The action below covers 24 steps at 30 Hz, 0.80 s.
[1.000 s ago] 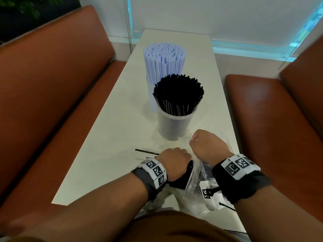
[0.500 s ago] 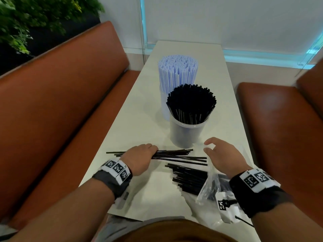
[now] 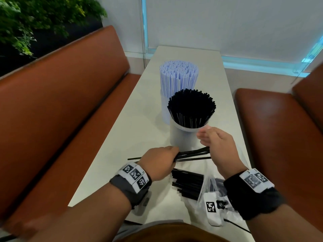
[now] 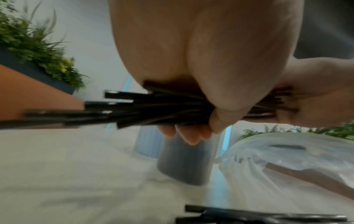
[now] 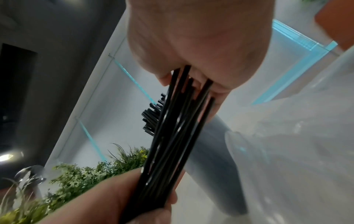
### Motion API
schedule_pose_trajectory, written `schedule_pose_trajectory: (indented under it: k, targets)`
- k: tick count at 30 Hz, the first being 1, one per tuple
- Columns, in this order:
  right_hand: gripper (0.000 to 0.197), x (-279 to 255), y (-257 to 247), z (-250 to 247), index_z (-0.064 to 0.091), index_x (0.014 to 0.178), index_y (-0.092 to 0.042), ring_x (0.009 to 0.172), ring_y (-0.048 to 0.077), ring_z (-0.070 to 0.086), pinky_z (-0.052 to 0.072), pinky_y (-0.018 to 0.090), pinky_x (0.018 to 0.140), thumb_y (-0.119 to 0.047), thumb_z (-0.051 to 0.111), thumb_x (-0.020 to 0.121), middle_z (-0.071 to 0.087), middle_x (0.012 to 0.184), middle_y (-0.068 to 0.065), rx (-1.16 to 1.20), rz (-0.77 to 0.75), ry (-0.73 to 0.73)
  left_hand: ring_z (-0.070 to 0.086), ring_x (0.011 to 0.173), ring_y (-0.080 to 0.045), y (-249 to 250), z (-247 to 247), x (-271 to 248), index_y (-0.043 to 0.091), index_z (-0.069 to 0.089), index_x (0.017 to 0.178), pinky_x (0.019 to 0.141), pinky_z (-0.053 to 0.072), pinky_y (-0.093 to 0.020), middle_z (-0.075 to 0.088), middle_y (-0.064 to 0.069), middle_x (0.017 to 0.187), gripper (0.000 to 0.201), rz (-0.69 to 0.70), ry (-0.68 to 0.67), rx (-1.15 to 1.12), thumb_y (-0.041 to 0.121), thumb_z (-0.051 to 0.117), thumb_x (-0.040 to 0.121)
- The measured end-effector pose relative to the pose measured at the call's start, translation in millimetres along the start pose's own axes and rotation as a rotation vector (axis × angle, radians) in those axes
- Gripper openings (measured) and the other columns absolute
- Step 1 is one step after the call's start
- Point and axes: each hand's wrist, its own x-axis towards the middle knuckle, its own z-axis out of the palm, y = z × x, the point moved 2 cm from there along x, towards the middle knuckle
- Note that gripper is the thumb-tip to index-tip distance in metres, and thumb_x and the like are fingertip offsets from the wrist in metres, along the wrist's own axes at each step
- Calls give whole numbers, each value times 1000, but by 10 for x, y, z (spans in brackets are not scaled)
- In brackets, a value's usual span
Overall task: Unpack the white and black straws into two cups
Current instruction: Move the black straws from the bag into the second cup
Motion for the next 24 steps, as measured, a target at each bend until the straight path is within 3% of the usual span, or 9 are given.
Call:
schedule_pose_trajectory:
  k: [3, 6, 7, 11, 13, 15, 17, 21, 24]
  targets:
    - [33, 27, -55, 10, 78, 85, -24, 96, 3, 71, 53, 37, 97, -30, 49, 96, 78, 91, -8, -37, -34, -26, 59, 76, -26, 161, -50, 106, 23, 46, 113, 57, 36, -33, 60, 1, 99, 15, 37, 50, 4, 27, 47, 98]
    - [32, 65, -135, -132, 79, 81, -26, 102, 3, 69, 50, 37, 98, -36, 49, 89, 77, 100, -10, 87, -48, 175, 59, 77, -24, 152, -128, 152, 25, 47, 118, 57, 34, -32, 59, 2, 100, 19, 31, 123, -3, 27, 48, 99]
    - [33, 64, -151, -152, 80, 81, -25, 99, 4, 70, 50, 36, 96, -38, 50, 90, 77, 99, -7, 93, -33, 179, 59, 78, -24, 142, -144, 165, 24, 48, 119, 57, 35, -32, 59, 2, 100, 20, 30, 148, 0, 28, 49, 99]
    - [38, -53, -131, 62, 80, 81, -18, 87, 14, 74, 52, 35, 84, -33, 51, 100, 78, 88, 2, 18, 85, -97, 63, 81, -24, 313, -153, 226, 21, 52, 121, 59, 46, -34, 66, 2, 103, 26, 89, 190, -30, 34, 54, 98]
    - [46, -61, -130, 98, 80, 85, -13, 92, 21, 74, 53, 35, 82, -40, 47, 103, 78, 92, 8, 135, 138, -101, 65, 86, -23, 361, -184, 250, 23, 54, 122, 66, 50, -36, 68, 4, 105, 27, 65, 188, -100, 36, 54, 99]
    - [54, -23, -118, 60, 77, 94, -9, 98, 26, 74, 56, 35, 83, -48, 42, 104, 77, 98, 14, 320, 237, -61, 65, 93, -15, 340, -299, 252, 33, 54, 126, 75, 52, -34, 69, 9, 109, 28, 29, 194, -260, 38, 56, 99]
    - [57, 15, -81, 15, 72, 103, -5, 102, 30, 73, 57, 37, 86, -52, 39, 104, 75, 103, 20, 430, 362, -19, 66, 88, -7, 348, -514, 242, 41, 58, 117, 75, 53, -29, 71, 13, 101, 20, 12, 267, -578, 40, 60, 97]
    - [68, -19, 14, 76, 69, 114, -3, 103, 29, 72, 54, 44, 96, -62, 38, 101, 73, 113, 20, 403, 527, -124, 61, 68, -12, 563, -1031, 258, 32, 61, 100, 70, 50, -24, 63, 8, 75, 7, 95, 607, -1162, 32, 63, 93]
    - [76, -82, -32, 147, 64, 126, -3, 114, 35, 67, 45, 50, 108, -67, 34, 99, 68, 125, 20, 442, 617, -248, 56, 65, -16, 668, -1246, 307, 28, 62, 100, 71, 50, -24, 58, 0, 70, 5, 168, 744, -1341, 26, 61, 96]
